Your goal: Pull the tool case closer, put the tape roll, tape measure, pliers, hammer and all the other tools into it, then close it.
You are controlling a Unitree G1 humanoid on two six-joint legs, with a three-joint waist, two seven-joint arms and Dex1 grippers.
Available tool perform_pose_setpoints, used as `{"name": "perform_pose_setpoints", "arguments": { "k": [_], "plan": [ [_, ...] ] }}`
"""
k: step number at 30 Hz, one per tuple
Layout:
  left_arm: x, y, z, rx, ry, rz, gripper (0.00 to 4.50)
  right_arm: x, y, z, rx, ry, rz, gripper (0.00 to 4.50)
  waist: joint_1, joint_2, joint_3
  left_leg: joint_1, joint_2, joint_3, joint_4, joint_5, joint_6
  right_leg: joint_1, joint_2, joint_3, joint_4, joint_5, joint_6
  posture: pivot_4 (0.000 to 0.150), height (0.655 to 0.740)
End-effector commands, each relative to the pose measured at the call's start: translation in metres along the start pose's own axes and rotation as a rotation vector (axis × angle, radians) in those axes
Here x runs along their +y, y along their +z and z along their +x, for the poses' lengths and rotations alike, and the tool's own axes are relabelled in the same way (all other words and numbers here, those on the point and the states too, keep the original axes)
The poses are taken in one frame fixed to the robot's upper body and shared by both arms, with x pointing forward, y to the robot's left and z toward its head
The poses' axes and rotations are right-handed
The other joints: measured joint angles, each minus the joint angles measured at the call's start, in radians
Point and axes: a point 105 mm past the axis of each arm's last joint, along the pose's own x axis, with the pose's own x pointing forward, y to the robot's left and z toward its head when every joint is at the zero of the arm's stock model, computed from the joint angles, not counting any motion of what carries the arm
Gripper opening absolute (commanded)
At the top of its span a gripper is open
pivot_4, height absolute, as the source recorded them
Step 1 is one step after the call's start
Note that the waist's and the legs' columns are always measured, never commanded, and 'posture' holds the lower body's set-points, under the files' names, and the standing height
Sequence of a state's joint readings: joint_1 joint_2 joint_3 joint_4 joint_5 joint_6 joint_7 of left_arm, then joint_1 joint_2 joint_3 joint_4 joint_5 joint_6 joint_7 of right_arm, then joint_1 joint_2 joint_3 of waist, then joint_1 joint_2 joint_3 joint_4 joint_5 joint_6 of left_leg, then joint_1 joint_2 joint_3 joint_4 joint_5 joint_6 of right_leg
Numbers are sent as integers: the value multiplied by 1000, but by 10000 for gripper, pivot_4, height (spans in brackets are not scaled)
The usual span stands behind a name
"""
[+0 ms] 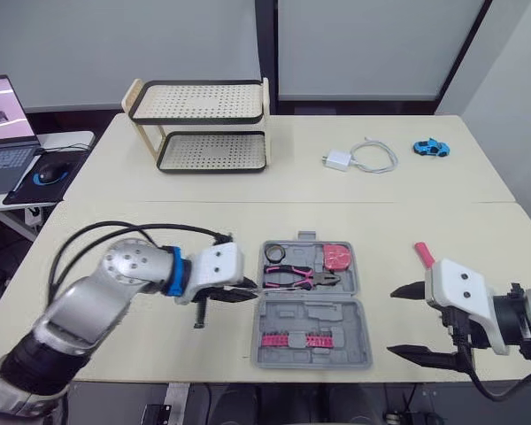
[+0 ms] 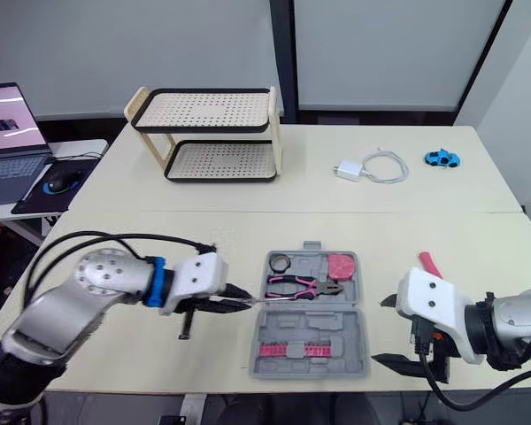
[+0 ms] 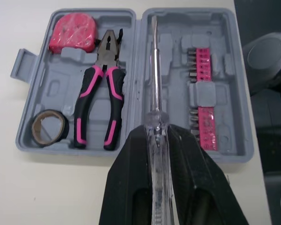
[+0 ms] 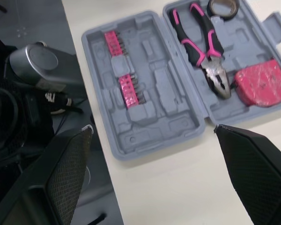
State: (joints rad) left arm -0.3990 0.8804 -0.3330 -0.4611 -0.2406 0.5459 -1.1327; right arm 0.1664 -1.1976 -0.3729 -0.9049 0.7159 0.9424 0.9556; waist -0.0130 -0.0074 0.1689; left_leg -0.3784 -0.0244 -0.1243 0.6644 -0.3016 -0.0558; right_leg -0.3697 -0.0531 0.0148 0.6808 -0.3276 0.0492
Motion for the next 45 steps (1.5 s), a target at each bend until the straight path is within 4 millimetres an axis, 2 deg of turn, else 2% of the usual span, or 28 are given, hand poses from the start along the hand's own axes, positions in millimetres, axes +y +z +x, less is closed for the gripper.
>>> {"name": "perform_pose_setpoints", "arguments": {
  "k": [1,12,20,31,45],
  "plan": [
    [-4,8,25,28,-15,43,2103,-2,3,-2,14,-38,-53,45000,3,-1,1,0,0,0,1,0,0,0,0,0,0,0,0,1500,7400],
    [-4,-1,64,115,-10,88,2103,0,2,6,17,-35,-58,45000,-2,-2,1,0,0,-1,1,0,0,0,0,0,0,0,0,1500,7400],
    [-4,-8,79,127,13,81,2103,1,5,10,-8,-36,-51,45000,1,-2,1,0,0,-1,1,0,0,0,0,0,0,0,0,1500,7400],
    [-3,-8,91,127,21,90,2103,0,7,13,-21,-36,-51,45000,7,-2,1,0,0,-1,2,0,0,0,0,0,1,0,0,1500,7400],
    [-6,-12,94,154,10,84,2103,0,7,14,-24,-39,-51,45000,8,-2,1,0,0,-1,2,0,0,0,0,0,1,0,0,1500,7400]
  ]
}}
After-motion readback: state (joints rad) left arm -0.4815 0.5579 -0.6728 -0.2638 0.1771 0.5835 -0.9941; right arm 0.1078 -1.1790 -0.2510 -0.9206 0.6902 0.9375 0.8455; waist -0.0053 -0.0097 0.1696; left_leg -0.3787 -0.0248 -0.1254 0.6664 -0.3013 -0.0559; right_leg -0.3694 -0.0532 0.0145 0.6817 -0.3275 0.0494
